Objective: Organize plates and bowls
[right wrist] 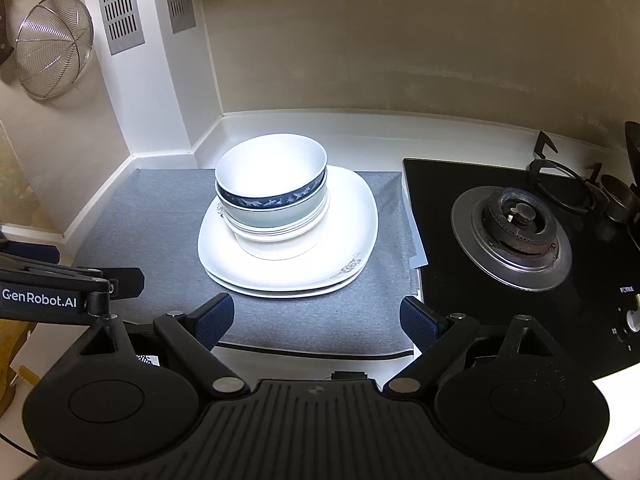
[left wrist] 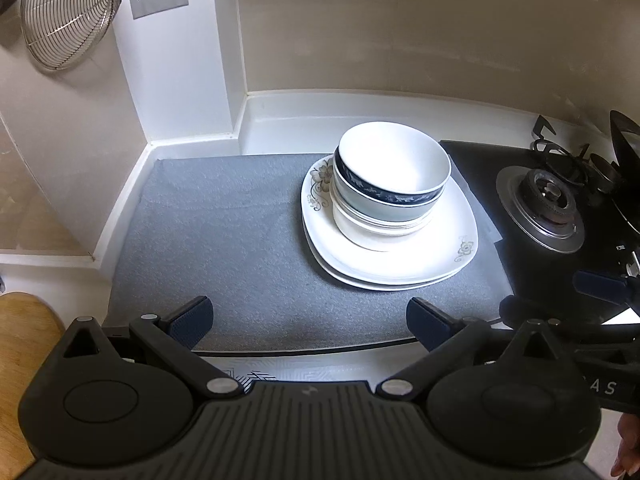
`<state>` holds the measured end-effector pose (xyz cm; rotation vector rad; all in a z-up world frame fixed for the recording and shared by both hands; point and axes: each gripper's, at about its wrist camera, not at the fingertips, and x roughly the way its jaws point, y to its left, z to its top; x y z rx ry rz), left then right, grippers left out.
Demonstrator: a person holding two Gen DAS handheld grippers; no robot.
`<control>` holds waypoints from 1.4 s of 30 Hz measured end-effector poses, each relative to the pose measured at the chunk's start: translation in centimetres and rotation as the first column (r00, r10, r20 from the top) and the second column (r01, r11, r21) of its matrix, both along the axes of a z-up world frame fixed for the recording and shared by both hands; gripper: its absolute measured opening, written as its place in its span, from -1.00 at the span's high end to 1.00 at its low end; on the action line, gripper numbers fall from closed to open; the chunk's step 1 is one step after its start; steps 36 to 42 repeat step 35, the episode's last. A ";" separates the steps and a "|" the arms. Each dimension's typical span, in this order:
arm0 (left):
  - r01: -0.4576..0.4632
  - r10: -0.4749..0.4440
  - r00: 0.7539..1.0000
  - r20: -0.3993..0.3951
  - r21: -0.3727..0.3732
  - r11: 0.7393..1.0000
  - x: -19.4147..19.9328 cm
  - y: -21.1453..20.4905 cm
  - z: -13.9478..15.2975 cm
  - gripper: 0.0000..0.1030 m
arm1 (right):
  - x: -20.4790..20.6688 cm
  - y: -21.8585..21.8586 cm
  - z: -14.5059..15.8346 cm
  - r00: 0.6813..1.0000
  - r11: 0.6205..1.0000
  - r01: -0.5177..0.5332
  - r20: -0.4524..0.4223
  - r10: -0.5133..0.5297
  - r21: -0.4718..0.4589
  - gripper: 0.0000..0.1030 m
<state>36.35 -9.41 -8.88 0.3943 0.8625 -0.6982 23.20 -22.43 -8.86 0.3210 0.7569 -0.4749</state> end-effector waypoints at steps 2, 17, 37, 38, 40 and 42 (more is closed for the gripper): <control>0.001 -0.001 1.000 0.004 -0.002 1.000 -0.1 0.0 0.0 -0.99 | 0.0 0.1 0.0 1.000 1.000 -0.001 0.000 0.001 0.000 -0.77; 0.010 -0.010 1.000 0.018 -0.001 1.000 -0.5 -0.5 0.1 -0.99 | -0.3 -0.2 0.0 1.000 1.000 0.005 0.001 -0.005 0.001 -0.77; 0.017 -0.016 0.999 0.048 -0.017 1.000 -0.4 -1.6 0.5 -0.99 | -0.2 -1.1 0.2 1.000 1.000 0.024 0.008 -0.024 0.004 -0.77; 0.017 -0.016 0.999 0.048 -0.017 1.000 -0.4 -1.6 0.5 -0.99 | -0.2 -1.1 0.2 1.000 1.000 0.024 0.008 -0.024 0.004 -0.77; 0.017 -0.016 0.999 0.048 -0.017 1.000 -0.4 -1.6 0.5 -0.99 | -0.2 -1.1 0.2 1.000 1.000 0.024 0.008 -0.024 0.004 -0.77; 0.017 -0.016 0.999 0.048 -0.017 1.000 -0.4 -1.6 0.5 -0.99 | -0.2 -1.1 0.2 1.000 1.000 0.024 0.008 -0.024 0.004 -0.77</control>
